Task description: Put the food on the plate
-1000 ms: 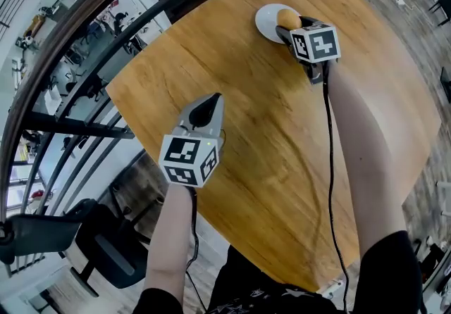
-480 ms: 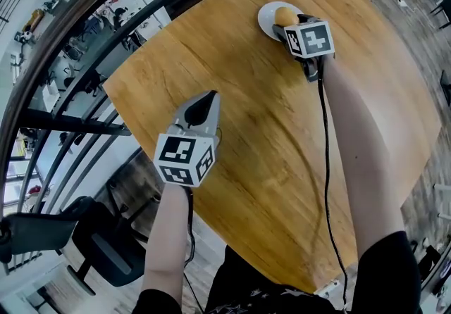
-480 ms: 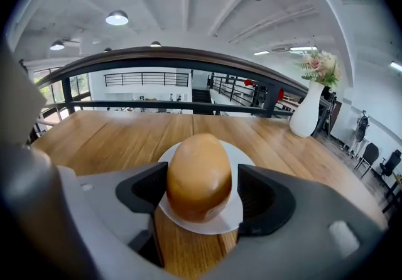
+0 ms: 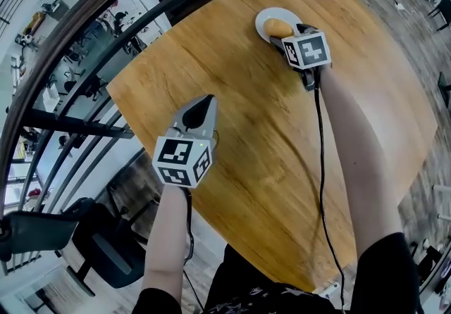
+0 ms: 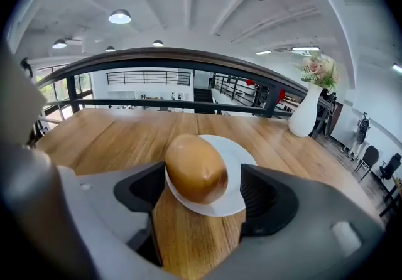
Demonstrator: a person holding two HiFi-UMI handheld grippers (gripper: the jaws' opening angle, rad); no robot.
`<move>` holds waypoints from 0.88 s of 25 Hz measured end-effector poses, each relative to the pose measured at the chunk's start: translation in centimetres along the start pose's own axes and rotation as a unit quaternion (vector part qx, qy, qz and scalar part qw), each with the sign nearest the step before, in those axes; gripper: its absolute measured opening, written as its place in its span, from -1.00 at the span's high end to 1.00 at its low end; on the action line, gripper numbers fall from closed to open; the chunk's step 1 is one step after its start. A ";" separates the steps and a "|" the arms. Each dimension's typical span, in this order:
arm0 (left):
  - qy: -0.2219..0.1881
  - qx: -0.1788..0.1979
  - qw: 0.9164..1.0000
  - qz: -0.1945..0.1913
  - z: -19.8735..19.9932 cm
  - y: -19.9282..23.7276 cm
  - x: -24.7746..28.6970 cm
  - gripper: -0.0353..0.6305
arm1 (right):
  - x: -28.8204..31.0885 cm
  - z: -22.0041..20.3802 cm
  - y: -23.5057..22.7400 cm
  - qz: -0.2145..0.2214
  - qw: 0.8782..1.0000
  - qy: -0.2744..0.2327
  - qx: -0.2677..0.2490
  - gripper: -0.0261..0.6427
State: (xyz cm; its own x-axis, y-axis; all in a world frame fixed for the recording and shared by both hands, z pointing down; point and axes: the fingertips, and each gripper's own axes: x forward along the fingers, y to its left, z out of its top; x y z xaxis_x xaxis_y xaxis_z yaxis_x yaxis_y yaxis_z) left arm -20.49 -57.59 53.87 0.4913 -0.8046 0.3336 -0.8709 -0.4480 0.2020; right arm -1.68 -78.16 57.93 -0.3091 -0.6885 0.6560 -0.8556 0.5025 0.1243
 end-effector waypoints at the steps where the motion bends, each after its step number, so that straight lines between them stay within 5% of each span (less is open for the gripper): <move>1: -0.002 -0.001 1.000 0.000 0.2 0.0 -0.2 0.89 | -0.4 0.2 0.3 0.003 1.000 0.000 -0.006 -0.21; 8: -0.009 -0.006 1.000 -0.002 1.8 -1.1 -1.7 0.89 | -4.3 2.0 1.8 0.026 0.999 -0.013 -0.031 -0.22; 22: -0.022 0.008 0.999 -0.024 5.1 -8.4 -9.0 0.89 | -18.0 1.1 4.4 0.041 0.997 -0.058 0.002 -0.17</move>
State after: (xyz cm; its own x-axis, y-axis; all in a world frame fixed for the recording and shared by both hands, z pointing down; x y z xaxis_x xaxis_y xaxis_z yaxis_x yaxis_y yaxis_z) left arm -17.67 -48.51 44.49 0.5316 -0.7982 0.2834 -0.8467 -0.4919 0.2027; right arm -0.34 -64.17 45.83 -0.4240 -0.7016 0.5727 -0.8270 0.5577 0.0710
